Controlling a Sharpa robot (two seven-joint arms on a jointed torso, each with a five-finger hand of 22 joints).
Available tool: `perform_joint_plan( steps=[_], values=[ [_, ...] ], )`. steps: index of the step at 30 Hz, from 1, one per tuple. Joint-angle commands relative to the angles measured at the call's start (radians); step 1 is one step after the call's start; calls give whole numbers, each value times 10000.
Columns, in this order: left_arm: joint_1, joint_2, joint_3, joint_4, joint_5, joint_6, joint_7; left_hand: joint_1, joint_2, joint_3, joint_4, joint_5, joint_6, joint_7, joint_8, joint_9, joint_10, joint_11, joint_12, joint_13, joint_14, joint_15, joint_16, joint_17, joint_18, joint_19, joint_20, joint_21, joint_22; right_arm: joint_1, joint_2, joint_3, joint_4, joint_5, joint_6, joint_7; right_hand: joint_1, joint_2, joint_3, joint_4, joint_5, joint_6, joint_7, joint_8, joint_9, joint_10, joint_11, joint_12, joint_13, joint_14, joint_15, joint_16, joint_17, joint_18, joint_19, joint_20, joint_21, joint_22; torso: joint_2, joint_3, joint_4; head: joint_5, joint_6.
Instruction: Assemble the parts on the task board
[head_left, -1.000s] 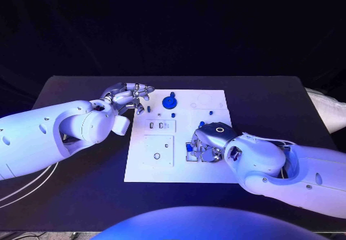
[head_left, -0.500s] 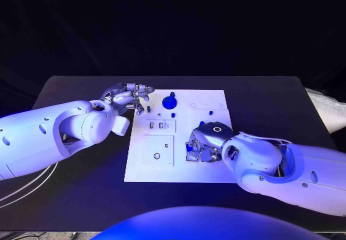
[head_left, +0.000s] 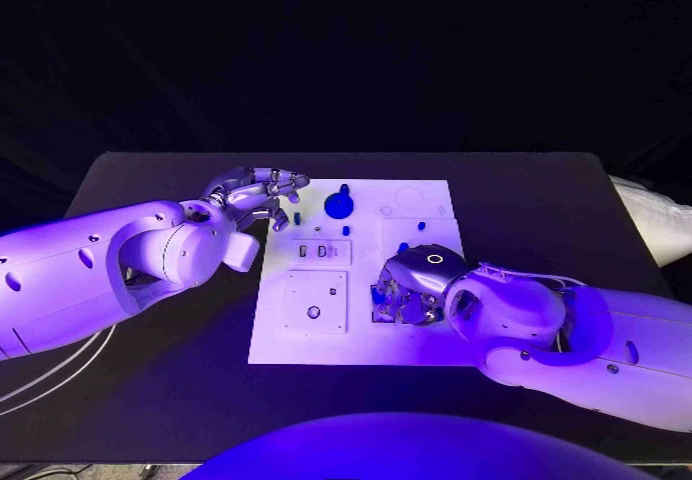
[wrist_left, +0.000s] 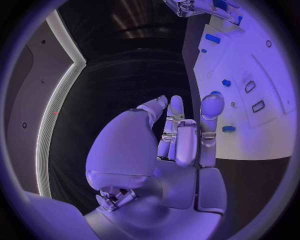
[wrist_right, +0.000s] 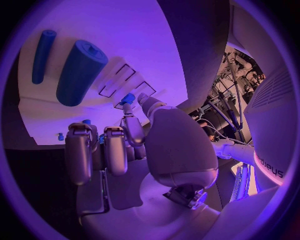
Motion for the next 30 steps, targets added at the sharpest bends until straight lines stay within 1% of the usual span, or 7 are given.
perform_joint_plan(
  steps=[1, 7, 11, 15, 18, 23, 30],
  values=[
    [-7, 21, 3, 7, -80, 210, -9, 143, 8, -46, -35, -14, 21, 54, -44, -22, -73, 16, 24, -23, 0, 49, -67, 228, 110, -24, 16, -52, -23, -49, -37, -50, -74, 237, 803, 46, 152, 29, 69, -22, -50, 89, -33, 58, 16, -4, 34, -10, 8, 824, -26, 28, 1571, -84, 94, 36, 39, 483, -6, -5, 9, -15, 2],
    [-7, 20, 2, 5, -92, 206, -21, 143, 8, -46, -35, -14, 21, 54, -44, -22, -73, 16, 24, -23, 0, 49, -67, 228, 110, -24, 16, -52, -23, -49, -87, -53, -25, 440, 952, 141, 265, 55, 145, -106, -66, 230, -59, 90, 28, 2, 12, 2, 21, 827, -47, 34, 1585, -84, 94, 21, 41, 490, 0, 0, -2, -16, 2],
    [-8, 22, 1, -4, -96, 207, -20, 162, 14, -50, -49, -14, 28, 53, -42, -33, -73, 14, 30, -33, 2, 48, -62, 231, 110, -20, 15, -54, -23, -54, -158, -53, 63, 430, 61, 420, 427, 75, 254, -240, 108, 357, -78, 109, 32, 31, -11, 56, 63, 838, -69, 60, 1634, -89, 106, -1, 53, 517, -3, 2, -1, -11, 2],
    [-14, 23, 0, -22, -97, 201, -15, 167, 16, -52, -52, -14, 30, 53, -41, -35, -73, 13, 31, -36, 1, 48, -62, 229, 111, -20, 15, -57, -25, -59, -240, -53, 142, 387, -538, 596, 501, 57, 304, -318, 242, 417, -90, 115, 32, 40, -23, 66, 72, 841, -79, 67, 1648, -89, 105, -11, 52, 515, -8, 5, 5, -13, 2],
    [-18, 23, -1, -37, -98, 196, -11, 170, 17, -53, -55, -14, 32, 52, -41, -38, -73, 13, 33, -38, 1, 47, -63, 228, 111, -21, 14, -59, -27, -60, -292, -52, 181, 359, -755, 641, 515, 51, 316, -336, 262, 427, -92, 112, 30, 38, -26, 59, 67, 840, -80, 65, 1645, -89, 106, -14, 53, 516, -4, -7, 13, -26, 2],
    [-24, 21, -2, -53, -98, 187, -7, 178, 19, -55, -61, -14, 34, 52, -41, -42, -72, 13, 36, -41, 2, 46, -61, 228, 111, -20, 14, -61, -29, -61, -360, -51, 223, 206, -1044, 589, 520, 47, 319, -343, 267, 429, -92, 111, 29, 34, -27, 51, 62, 840, -80, 65, 1644, -88, 103, -14, 50, 510, 7, 7, 4, -15, 2],
    [-35, 16, -4, -60, -98, 187, -7, 178, 19, -55, -61, -14, 34, 52, -41, -42, -72, 13, 36, -41, 2, 46, -61, 228, 111, -20, 14, -61, -29, -61, -436, -49, 282, -28, -1310, 479, 526, 42, 323, -351, 267, 426, -91, 106, 27, 31, -27, 43, 57, 839, -81, 61, 1639, -87, 102, -15, 49, 507, 9, 2, 3, -24, 2]
  ],
)
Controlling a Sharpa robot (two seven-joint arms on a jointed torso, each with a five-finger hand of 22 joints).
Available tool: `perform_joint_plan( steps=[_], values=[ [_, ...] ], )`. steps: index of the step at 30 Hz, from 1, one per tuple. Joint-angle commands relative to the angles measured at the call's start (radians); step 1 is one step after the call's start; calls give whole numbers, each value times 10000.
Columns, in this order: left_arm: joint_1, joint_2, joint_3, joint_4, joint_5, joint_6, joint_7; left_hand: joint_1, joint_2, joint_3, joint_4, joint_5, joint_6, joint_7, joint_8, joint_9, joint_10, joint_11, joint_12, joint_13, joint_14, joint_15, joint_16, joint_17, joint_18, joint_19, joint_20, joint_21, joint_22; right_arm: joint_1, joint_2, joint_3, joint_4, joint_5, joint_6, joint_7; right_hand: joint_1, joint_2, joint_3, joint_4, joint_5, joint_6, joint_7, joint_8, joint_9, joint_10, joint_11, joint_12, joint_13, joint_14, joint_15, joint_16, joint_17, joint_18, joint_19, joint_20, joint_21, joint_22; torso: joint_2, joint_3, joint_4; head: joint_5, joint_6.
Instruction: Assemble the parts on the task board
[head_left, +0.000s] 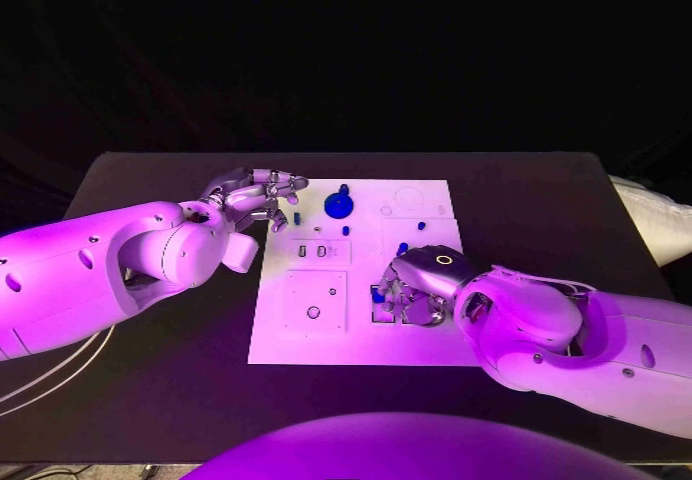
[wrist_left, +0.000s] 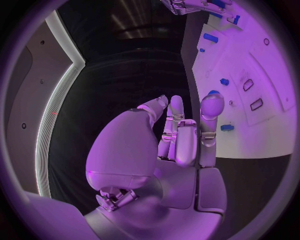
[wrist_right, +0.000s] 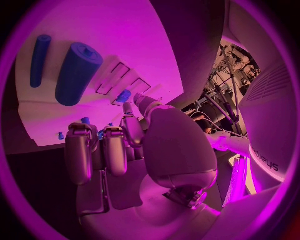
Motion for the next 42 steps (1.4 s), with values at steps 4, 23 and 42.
perform_joint_plan(
  steps=[4, 23, 42],
  values=[
    [-19, 12, 4, 0, -47, 159, 43, 101, 20, -28, -33, -14, 35, 52, -41, -9, -72, 13, 36, -9, 2, 47, -61, 230, 110, -20, 14, -62, -16, -8, -33, 1, 46, -342, -486, 3, 91, 9, 11, -44, 45, 73, 5, -17, -14, 26, -27, 36, -4, 840, -80, 63, 1646, -87, 102, -16, 50, 509, 5, 6, -1, -10, 2],
    [-28, 10, 3, -2, -57, 156, 1, 122, 33, -31, -47, -13, 43, 51, -39, -21, -70, 11, 45, -19, -3, 45, -69, 217, 111, -18, 13, -69, -21, -3, 212, 0, -313, -224, 584, -51, 399, -211, 155, -617, -387, 176, 23, -91, -49, 21, -16, -51, -50, 843, -92, 71, 1677, -88, 97, -45, 43, 511, 15, -7, 1, 3, 2],
    [-28, -1, 4, 6, -88, 144, -100, 122, 33, -31, -47, -13, 43, 51, -39, -21, -70, 11, 45, -19, -3, 45, -69, 217, 111, -18, 13, -69, -21, -16, 588, -2, -558, -470, 485, -295, 169, -228, 89, -495, -359, -20, 67, -126, -60, 9, 18, -93, -72, 841, -52, 64, 1672, -89, 99, -9, 43, 518, 13, 1, 5, 19, 2]
  ],
)
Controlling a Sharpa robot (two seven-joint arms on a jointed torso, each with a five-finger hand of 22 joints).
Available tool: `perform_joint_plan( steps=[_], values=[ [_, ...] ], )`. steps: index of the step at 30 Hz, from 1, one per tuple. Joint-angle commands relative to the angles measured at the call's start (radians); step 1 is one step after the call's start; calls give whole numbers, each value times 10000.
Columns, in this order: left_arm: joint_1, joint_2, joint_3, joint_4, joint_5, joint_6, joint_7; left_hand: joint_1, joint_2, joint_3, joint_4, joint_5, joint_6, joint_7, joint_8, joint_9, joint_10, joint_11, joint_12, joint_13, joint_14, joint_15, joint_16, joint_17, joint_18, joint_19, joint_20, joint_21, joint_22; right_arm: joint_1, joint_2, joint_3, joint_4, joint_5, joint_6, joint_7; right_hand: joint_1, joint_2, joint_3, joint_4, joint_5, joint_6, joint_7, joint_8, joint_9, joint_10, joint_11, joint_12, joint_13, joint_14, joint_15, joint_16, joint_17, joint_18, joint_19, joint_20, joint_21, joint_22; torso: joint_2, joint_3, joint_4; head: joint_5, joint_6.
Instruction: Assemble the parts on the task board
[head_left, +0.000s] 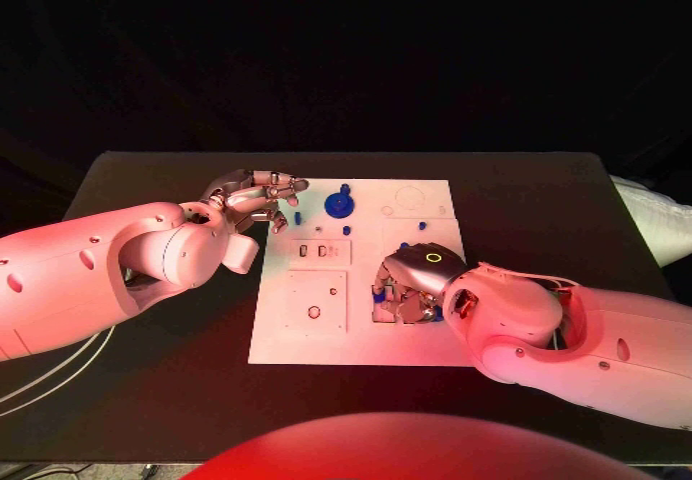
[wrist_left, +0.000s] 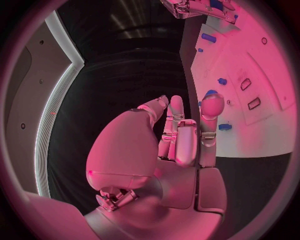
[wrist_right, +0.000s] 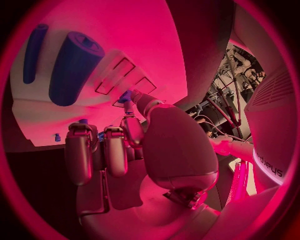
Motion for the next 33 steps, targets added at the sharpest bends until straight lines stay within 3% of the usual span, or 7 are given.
perform_joint_plan(
  steps=[1, 6, 9, 16, 24, 33],
  values=[
    [-3, 5, 6, 21, -58, 144, -16, 83, -7, -32, -48, -13, 43, 52, -39, -9, -70, 11, 45, -10, -3, 45, -69, 212, 112, -18, 13, -70, -10, -22, 38, -8, -22, -301, 167, -218, -145, -50, -51, 54, -10, -130, 29, -50, -10, -35, 63, -63, -25, 840, 28, 21, 1660, -89, 63, 32, 43, 523, 0, 1, -11, 5, 2],
    [-3, 0, 6, 20, -61, 134, -74, 83, -7, -32, -48, -13, 43, 52, -39, -9, -70, 11, 45, -10, -3, 45, -69, 212, 112, -18, 13, -70, -10, -31, 78, -8, 4, -755, 66, -333, -243, -270, -201, 66, -228, -171, 30, -14, 7, -37, 78, -57, -15, 839, 49, 18, 1661, -86, 57, 60, 36, 512, 0, 3, -14, 1, 2],
    [-3, 0, 6, 17, -71, 156, -113, 83, -7, -32, -48, -13, 43, 52, -39, -9, -70, 11, 45, -10, -3, 45, -69, 212, 112, -18, 13, -70, -10, -35, 92, -10, 10, -1020, 22, -377, -271, -399, -373, 56, -474, 151, -64, 157, 70, -12, 13, 16, 40, 840, 12, 17, 1664, -79, 49, 46, 25, 496, -7, -3, -8, -5, 2],
    [-3, 2, 6, -2, -149, 219, -178, 97, 12, -44, -57, -15, 53, 53, -37, -29, -69, 12, 57, -27, -5, 45, -70, 204, 115, -19, 11, -89, -26, -41, 10, -11, 102, -1295, -434, -369, -358, -532, -915, 71, -368, 631, -263, 509, 170, 347, -141, 918, 703, 849, -123, 35, 1705, -82, 60, -76, 24, 509, -10, 3, -10, 1, 2],
    [-4, 4, 6, -29, -181, 283, -229, 98, 15, -50, -58, -19, 61, 52, -33, -33, -66, 12, 62, -31, -9, 45, -77, 196, 118, -24, 11, -104, -40, -54, -162, -11, 280, -1481, -1098, -391, -354, -459, -1312, 123, -24, 539, -271, 582, 189, 308, -156, 932, 737, 854, -146, 44, 1726, -96, 97, -118, 49, 568, -9, 7, -18, -11, 2],
    [-6, 14, 5, -43, -211, 328, -275, 104, 9, -67, -68, -34, 69, 51, -31, -44, -67, 11, 70, -40, -18, 46, -92, 176, 120, -29, 11, -122, -54, -57, -163, -11, 241, -1492, -983, -447, -390, -459, -1516, 173, 98, 407, -234, 560, 174, 198, -128, 742, 619, 846, -130, 20, 1694, -98, 101, -112, 46, 571, -3, -3, -3, -18, 2]
  ],
)
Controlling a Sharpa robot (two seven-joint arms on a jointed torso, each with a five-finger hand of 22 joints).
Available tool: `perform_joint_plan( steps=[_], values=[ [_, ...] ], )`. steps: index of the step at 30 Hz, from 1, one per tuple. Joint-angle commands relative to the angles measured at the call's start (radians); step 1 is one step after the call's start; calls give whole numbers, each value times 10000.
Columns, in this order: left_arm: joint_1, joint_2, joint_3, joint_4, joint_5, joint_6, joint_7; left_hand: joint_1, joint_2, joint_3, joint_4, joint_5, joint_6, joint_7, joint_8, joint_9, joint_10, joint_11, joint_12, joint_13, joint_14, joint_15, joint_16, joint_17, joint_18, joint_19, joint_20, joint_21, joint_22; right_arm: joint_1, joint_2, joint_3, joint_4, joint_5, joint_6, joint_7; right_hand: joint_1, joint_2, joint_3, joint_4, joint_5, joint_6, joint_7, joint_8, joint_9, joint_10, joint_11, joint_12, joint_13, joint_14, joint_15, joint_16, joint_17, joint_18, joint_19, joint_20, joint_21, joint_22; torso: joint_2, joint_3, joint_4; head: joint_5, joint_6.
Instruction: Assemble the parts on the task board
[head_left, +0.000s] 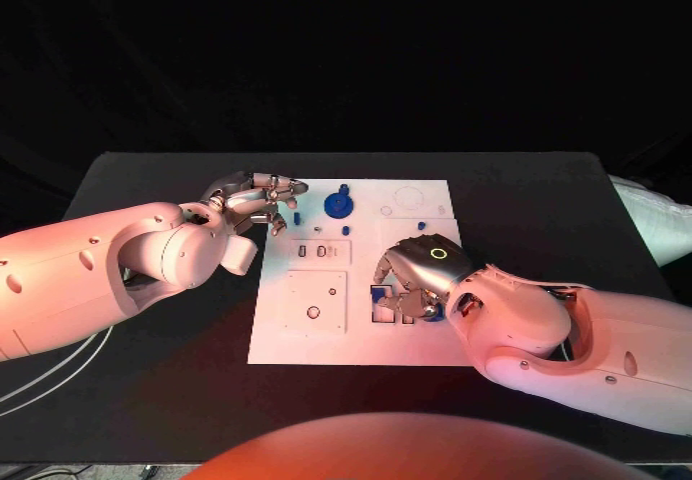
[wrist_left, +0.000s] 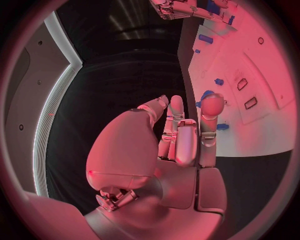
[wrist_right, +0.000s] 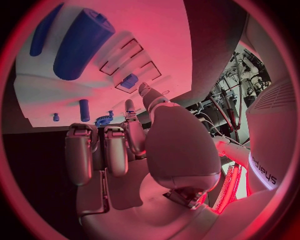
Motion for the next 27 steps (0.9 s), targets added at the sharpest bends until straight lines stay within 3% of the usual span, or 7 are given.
perform_joint_plan(
  steps=[1, 12, 17, 27],
  values=[
    [-4, 17, 5, 8, -86, 235, -41, 104, 9, -39, -39, -34, 32, 14, -31, -10, -67, 11, 70, -9, -18, 46, -54, 179, 120, -29, 11, -60, -10, -10, 29, -1, -59, -257, -4, -139, -61, -12, -132, 19, 68, -158, 9, 0, -13, -141, 44, -149, 384, 843, -49, 14, 1688, -99, 104, -33, 47, 568, 4, -11, 7, -2, 2],
    [-5, 15, 6, 24, -122, 265, -127, 99, -1, -67, -42, -50, 29, 20, -35, -28, -72, 15, 77, -23, -22, 47, -58, 170, 123, -36, 12, -83, -29, -39, 267, -8, -406, -185, 576, -208, 21, 46, -1200, 291, 382, -1159, 302, -493, -157, -728, 310, -1140, -263, 827, 178, -20, 1684, -79, 45, 171, -24, 472, 10, -8, 13, 27, 2],
    [-5, 15, 6, 24, -138, 270, -168, 99, -1, -67, -42, -50, 29, 20, -35, -28, -72, 15, 77, -23, -22, 47, -58, 170, 123, -36, 12, -83, -29, -57, 316, -11, -452, -132, 718, -205, 176, 129, -1713, 479, 429, -1295, 348, -522, -148, -810, 356, -1263, -358, 830, 223, -15, 1709, -74, 35, 225, -37, 458, 7, -9, 6, 40, 2],
    [-5, 21, 6, 16, -155, 264, -210, 89, -2, -84, -38, -56, 24, 24, -39, -39, -77, 19, 79, -32, -26, 49, -62, 163, 125, -42, 12, -101, -44, -67, 344, -12, -463, -30, 890, -155, 356, 240, -2086, 668, 454, -1196, 324, -444, -115, -773, 342, -1192, -330, 826, 220, -34, 1696, -73, 37, 234, -37, 466, 0, -7, 1, 28, 2]
  ],
)
